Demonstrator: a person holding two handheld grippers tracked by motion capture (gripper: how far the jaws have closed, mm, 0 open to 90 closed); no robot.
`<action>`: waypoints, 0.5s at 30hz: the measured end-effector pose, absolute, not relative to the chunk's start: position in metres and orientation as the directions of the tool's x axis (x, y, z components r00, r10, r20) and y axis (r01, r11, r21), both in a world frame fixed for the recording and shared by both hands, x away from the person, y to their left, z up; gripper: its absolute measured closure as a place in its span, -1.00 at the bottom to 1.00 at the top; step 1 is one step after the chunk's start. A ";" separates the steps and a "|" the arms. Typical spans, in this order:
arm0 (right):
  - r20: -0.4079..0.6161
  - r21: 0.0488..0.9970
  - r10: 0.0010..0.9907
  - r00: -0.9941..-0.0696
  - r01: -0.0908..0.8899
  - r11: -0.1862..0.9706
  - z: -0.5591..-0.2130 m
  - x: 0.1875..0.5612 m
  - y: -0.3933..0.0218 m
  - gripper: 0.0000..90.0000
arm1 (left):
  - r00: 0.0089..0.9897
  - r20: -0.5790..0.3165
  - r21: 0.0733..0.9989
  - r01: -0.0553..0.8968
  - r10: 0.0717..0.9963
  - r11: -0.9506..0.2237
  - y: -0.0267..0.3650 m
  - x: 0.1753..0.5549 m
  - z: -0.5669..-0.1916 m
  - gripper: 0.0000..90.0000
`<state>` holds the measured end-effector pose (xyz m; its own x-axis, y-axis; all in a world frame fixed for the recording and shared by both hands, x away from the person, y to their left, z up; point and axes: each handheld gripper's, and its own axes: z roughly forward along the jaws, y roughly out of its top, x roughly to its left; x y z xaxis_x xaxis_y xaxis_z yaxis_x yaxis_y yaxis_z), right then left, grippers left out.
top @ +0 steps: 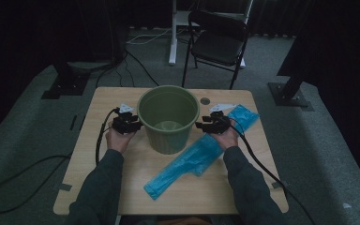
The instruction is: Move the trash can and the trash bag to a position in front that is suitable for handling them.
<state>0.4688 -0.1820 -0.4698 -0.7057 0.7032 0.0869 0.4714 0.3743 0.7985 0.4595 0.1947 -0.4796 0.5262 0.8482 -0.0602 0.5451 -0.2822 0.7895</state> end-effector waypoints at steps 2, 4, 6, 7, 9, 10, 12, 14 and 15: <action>0.074 0.794 0.698 -0.712 0.466 0.391 -0.470 0.469 -0.177 0.15 | 0.528 -0.053 0.789 0.543 0.848 -0.289 0.193 0.458 -0.479 0.28; 0.081 0.793 0.704 -0.705 0.474 0.384 -0.471 0.470 -0.177 0.16 | 0.530 -0.056 0.789 0.543 0.846 -0.288 0.192 0.458 -0.479 0.29; 0.093 0.794 0.704 -0.704 0.480 0.374 -0.472 0.471 -0.178 0.21 | 0.533 -0.064 0.790 0.544 0.844 -0.284 0.192 0.458 -0.479 0.35; 0.097 0.794 0.703 -0.705 0.480 0.372 -0.472 0.470 -0.178 0.25 | 0.538 -0.063 0.791 0.540 0.841 -0.286 0.191 0.456 -0.479 0.39; 0.100 0.795 0.698 -0.709 0.479 0.373 -0.472 0.469 -0.177 0.31 | 0.546 -0.064 0.790 0.539 0.835 -0.292 0.190 0.455 -0.479 0.47; 0.100 0.794 0.695 -0.712 0.478 0.375 -0.471 0.468 -0.177 0.34 | 0.552 -0.066 0.790 0.538 0.832 -0.295 0.189 0.454 -0.479 0.53; 0.104 0.792 0.689 -0.717 0.479 0.378 -0.471 0.467 -0.177 0.37 | 0.556 -0.063 0.789 0.536 0.828 -0.300 0.188 0.453 -0.478 0.63; 0.108 0.792 0.679 -0.726 0.475 0.382 -0.471 0.463 -0.177 0.44 | 0.568 -0.053 0.788 0.529 0.821 -0.315 0.187 0.449 -0.478 0.68; 0.108 0.792 0.679 -0.726 0.475 0.382 -0.471 0.463 -0.177 0.44 | 0.568 -0.053 0.788 0.529 0.821 -0.315 0.187 0.449 -0.478 0.70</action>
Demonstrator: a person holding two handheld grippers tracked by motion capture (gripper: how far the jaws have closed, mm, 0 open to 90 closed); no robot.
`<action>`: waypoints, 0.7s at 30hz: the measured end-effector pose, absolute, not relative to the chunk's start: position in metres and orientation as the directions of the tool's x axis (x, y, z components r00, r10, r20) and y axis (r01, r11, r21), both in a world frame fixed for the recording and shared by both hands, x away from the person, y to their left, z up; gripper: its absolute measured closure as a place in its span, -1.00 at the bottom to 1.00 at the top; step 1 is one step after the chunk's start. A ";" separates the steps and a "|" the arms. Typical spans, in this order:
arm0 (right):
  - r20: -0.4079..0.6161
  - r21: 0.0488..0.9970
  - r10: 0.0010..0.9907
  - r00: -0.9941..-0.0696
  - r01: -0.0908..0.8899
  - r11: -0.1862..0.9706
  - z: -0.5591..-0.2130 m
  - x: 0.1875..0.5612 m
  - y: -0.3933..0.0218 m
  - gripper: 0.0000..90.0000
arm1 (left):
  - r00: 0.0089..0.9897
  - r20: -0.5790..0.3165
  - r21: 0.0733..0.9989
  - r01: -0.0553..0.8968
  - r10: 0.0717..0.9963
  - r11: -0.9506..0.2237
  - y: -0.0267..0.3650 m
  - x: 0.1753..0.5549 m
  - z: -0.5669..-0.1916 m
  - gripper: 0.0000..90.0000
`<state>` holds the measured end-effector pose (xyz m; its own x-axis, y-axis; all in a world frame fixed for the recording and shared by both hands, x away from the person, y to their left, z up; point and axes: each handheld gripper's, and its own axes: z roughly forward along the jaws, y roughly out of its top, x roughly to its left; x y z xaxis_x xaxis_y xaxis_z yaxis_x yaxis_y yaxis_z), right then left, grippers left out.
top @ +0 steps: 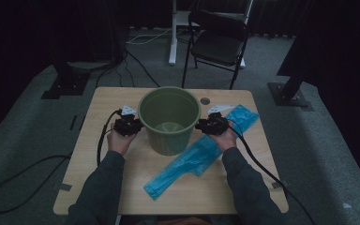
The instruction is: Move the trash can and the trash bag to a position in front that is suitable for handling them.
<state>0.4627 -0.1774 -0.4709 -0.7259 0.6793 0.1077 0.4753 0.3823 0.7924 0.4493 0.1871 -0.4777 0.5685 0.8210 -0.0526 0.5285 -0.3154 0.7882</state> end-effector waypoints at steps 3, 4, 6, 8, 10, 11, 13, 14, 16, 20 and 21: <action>0.118 0.790 0.659 -0.743 0.472 0.391 -0.471 0.455 -0.179 0.45 | 0.590 -0.040 0.786 0.517 0.806 -0.339 0.188 0.441 -0.477 0.71; 0.126 0.789 0.655 -0.745 0.476 0.389 -0.471 0.453 -0.180 0.45 | 0.595 -0.039 0.785 0.516 0.803 -0.343 0.188 0.439 -0.477 0.71; 0.138 0.790 0.648 -0.749 0.478 0.384 -0.472 0.450 -0.182 0.45 | 0.605 -0.034 0.784 0.510 0.795 -0.354 0.187 0.434 -0.477 0.70; 0.142 0.789 0.647 -0.749 0.480 0.382 -0.472 0.449 -0.183 0.45 | 0.609 -0.032 0.782 0.509 0.792 -0.360 0.187 0.431 -0.476 0.70; 0.148 0.788 0.636 -0.757 0.479 0.387 -0.472 0.442 -0.186 0.46 | 0.619 -0.023 0.780 0.503 0.785 -0.373 0.186 0.425 -0.476 0.70; 0.149 0.786 0.633 -0.760 0.479 0.390 -0.472 0.441 -0.187 0.46 | 0.620 -0.022 0.780 0.501 0.785 -0.374 0.185 0.422 -0.476 0.70; 0.146 0.783 0.623 -0.769 0.474 0.402 -0.471 0.435 -0.188 0.47 | 0.624 -0.022 0.782 0.498 0.781 -0.375 0.184 0.417 -0.476 0.70; 0.140 0.783 0.618 -0.774 0.469 0.409 -0.471 0.433 -0.188 0.47 | 0.624 -0.023 0.782 0.497 0.781 -0.375 0.184 0.416 -0.476 0.70; 0.137 0.779 0.608 -0.782 0.465 0.422 -0.470 0.428 -0.189 0.47 | 0.629 -0.021 0.783 0.494 0.777 -0.378 0.184 0.411 -0.476 0.70; 0.131 0.778 0.592 -0.795 0.453 0.435 -0.470 0.418 -0.188 0.48 | 0.636 -0.031 0.782 0.496 0.771 -0.377 0.186 0.404 -0.476 0.71; 0.131 0.778 0.592 -0.795 0.453 0.435 -0.470 0.418 -0.188 0.48 | 0.636 -0.031 0.782 0.496 0.771 -0.377 0.186 0.404 -0.476 0.71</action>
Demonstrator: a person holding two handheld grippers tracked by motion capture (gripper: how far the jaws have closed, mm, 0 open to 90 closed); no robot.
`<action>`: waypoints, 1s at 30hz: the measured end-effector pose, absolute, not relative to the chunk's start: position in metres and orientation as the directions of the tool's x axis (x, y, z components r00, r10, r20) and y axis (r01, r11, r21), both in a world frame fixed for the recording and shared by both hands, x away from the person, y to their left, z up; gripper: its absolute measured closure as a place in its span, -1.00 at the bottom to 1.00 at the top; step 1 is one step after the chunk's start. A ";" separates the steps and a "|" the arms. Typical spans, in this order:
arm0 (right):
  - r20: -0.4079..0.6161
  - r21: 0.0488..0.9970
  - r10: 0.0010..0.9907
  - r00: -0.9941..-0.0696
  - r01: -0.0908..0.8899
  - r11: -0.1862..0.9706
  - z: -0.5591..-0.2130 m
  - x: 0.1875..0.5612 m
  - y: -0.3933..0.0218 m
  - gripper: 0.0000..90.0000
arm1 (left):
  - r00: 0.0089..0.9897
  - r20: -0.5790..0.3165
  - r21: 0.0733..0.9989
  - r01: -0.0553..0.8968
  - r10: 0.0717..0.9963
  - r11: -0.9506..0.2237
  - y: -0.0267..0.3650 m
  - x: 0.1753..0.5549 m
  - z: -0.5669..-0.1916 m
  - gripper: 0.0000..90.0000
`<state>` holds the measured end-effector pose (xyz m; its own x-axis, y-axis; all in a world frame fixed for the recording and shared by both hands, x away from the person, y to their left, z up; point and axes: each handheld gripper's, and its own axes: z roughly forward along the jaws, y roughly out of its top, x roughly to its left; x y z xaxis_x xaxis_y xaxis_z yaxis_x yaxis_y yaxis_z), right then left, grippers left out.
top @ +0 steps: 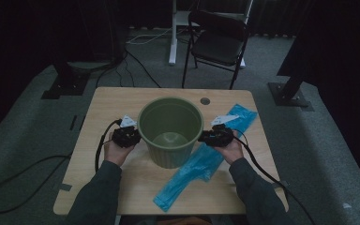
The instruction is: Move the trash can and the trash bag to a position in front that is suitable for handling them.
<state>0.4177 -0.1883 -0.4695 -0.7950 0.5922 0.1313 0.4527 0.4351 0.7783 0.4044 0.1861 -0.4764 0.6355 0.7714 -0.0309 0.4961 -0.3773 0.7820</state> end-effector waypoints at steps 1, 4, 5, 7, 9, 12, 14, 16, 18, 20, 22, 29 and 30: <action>0.149 0.777 0.582 -0.799 0.459 0.431 -0.470 0.414 -0.188 0.48 | 0.643 -0.040 0.778 0.500 0.764 -0.380 0.188 0.402 -0.476 0.72; 0.148 0.775 0.572 -0.807 0.454 0.440 -0.470 0.408 -0.188 0.48 | 0.646 -0.044 0.778 0.500 0.762 -0.380 0.189 0.400 -0.476 0.73; 0.145 0.774 0.567 -0.811 0.450 0.445 -0.470 0.405 -0.188 0.48 | 0.652 -0.044 0.778 0.498 0.757 -0.383 0.189 0.397 -0.477 0.73; 0.141 0.774 0.562 -0.815 0.445 0.451 -0.469 0.403 -0.188 0.47 | 0.656 -0.045 0.777 0.497 0.754 -0.386 0.190 0.395 -0.477 0.73; 0.136 0.773 0.559 -0.818 0.441 0.456 -0.469 0.401 -0.188 0.44 | 0.661 -0.045 0.775 0.496 0.749 -0.391 0.191 0.393 -0.477 0.71; 0.148 0.770 0.566 -0.811 0.453 0.448 -0.470 0.400 -0.190 0.29 | 0.662 -0.048 0.768 0.503 0.748 -0.397 0.194 0.393 -0.478 0.53; 0.143 0.772 0.572 -0.808 0.453 0.446 -0.470 0.396 -0.191 0.23 | 0.661 -0.047 0.756 0.513 0.749 -0.406 0.195 0.395 -0.481 0.47; 0.123 0.772 0.583 -0.803 0.447 0.453 -0.469 0.392 -0.194 0.17 | 0.656 -0.055 0.744 0.529 0.753 -0.407 0.198 0.397 -0.486 0.41; 0.111 0.767 0.591 -0.799 0.447 0.460 -0.470 0.390 -0.195 0.14 | 0.654 -0.060 0.742 0.535 0.754 -0.404 0.199 0.397 -0.488 0.40; 0.101 0.764 0.600 -0.794 0.448 0.464 -0.472 0.386 -0.199 0.11 | 0.650 -0.068 0.741 0.540 0.757 -0.398 0.203 0.397 -0.488 0.38; 0.088 0.760 0.616 -0.783 0.452 0.466 -0.475 0.382 -0.203 0.08 | 0.643 -0.073 0.743 0.545 0.762 -0.389 0.205 0.398 -0.489 0.36; 0.085 0.768 0.660 -0.747 0.471 0.434 -0.484 0.374 -0.221 0.02 | 0.628 -0.074 0.739 0.556 0.775 -0.380 0.209 0.400 -0.492 0.33; 0.082 0.765 0.666 -0.741 0.475 0.435 -0.484 0.374 -0.223 0.01 | 0.626 -0.076 0.739 0.558 0.776 -0.378 0.209 0.400 -0.492 0.33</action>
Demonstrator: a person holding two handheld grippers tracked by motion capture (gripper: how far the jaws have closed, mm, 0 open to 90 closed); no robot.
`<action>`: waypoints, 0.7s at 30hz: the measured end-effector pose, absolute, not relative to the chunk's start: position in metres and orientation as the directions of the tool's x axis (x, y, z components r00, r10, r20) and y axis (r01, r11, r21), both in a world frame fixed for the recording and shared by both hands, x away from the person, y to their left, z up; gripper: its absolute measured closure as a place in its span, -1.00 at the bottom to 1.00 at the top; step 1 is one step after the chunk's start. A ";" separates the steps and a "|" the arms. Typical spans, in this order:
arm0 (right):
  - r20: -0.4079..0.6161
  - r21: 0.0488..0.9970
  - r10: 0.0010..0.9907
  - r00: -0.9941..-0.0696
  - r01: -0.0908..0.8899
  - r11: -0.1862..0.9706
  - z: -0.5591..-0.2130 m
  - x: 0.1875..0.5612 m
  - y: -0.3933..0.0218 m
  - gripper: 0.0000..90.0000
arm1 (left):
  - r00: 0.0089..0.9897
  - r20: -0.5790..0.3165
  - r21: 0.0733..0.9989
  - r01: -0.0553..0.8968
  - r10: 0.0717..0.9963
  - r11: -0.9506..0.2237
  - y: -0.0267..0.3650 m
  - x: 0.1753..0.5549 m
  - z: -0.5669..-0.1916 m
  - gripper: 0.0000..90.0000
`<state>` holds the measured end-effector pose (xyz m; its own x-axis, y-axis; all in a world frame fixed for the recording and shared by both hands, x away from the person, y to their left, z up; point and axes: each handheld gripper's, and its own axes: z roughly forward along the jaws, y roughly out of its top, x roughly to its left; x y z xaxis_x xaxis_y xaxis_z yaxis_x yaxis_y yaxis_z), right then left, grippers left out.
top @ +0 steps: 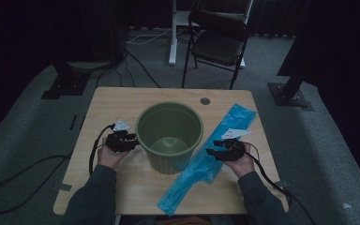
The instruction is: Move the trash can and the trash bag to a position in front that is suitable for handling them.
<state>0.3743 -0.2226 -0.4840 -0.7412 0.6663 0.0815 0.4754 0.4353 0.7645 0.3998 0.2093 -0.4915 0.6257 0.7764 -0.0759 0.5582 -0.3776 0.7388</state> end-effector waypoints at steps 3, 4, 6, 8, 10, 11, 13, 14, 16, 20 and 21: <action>0.079 0.768 0.686 -0.723 0.483 0.421 -0.485 0.375 -0.230 0.01 | 0.628 -0.075 0.742 0.554 0.775 -0.377 0.209 0.399 -0.491 0.33; 0.075 0.766 0.692 -0.718 0.486 0.421 -0.485 0.375 -0.232 0.00 | 0.628 -0.073 0.742 0.553 0.774 -0.378 0.209 0.399 -0.491 0.33; 0.052 0.756 0.708 -0.704 0.491 0.433 -0.487 0.376 -0.237 0.00 | 0.629 -0.073 0.743 0.552 0.774 -0.379 0.208 0.398 -0.491 0.32; 0.046 0.751 0.712 -0.701 0.494 0.438 -0.489 0.377 -0.238 -0.01 | 0.630 -0.072 0.742 0.552 0.774 -0.380 0.208 0.399 -0.492 0.32; 0.043 0.738 0.719 -0.694 0.506 0.445 -0.493 0.379 -0.241 -0.02 | 0.629 -0.069 0.743 0.551 0.774 -0.381 0.208 0.399 -0.492 0.31; 0.043 0.738 0.719 -0.694 0.506 0.445 -0.493 0.379 -0.241 -0.02 | 0.629 -0.069 0.743 0.551 0.774 -0.381 0.208 0.399 -0.492 0.31; 0.041 0.731 0.726 -0.687 0.516 0.446 -0.496 0.381 -0.242 -0.03 | 0.628 -0.067 0.744 0.549 0.775 -0.381 0.208 0.399 -0.492 0.31; 0.032 0.727 0.729 -0.684 0.517 0.453 -0.497 0.382 -0.243 -0.04 | 0.629 -0.066 0.744 0.548 0.775 -0.382 0.209 0.399 -0.492 0.31; 0.032 0.725 0.730 -0.683 0.518 0.453 -0.498 0.383 -0.244 -0.04 | 0.627 -0.069 0.741 0.553 0.776 -0.381 0.209 0.399 -0.493 0.31; 0.009 0.711 0.748 -0.663 0.531 0.462 -0.501 0.387 -0.248 -0.09 | 0.626 -0.063 0.735 0.556 0.777 -0.388 0.209 0.400 -0.494 0.31; 0.009 0.711 0.748 -0.663 0.531 0.462 -0.501 0.387 -0.248 -0.09 | 0.626 -0.063 0.735 0.556 0.777 -0.388 0.209 0.400 -0.494 0.31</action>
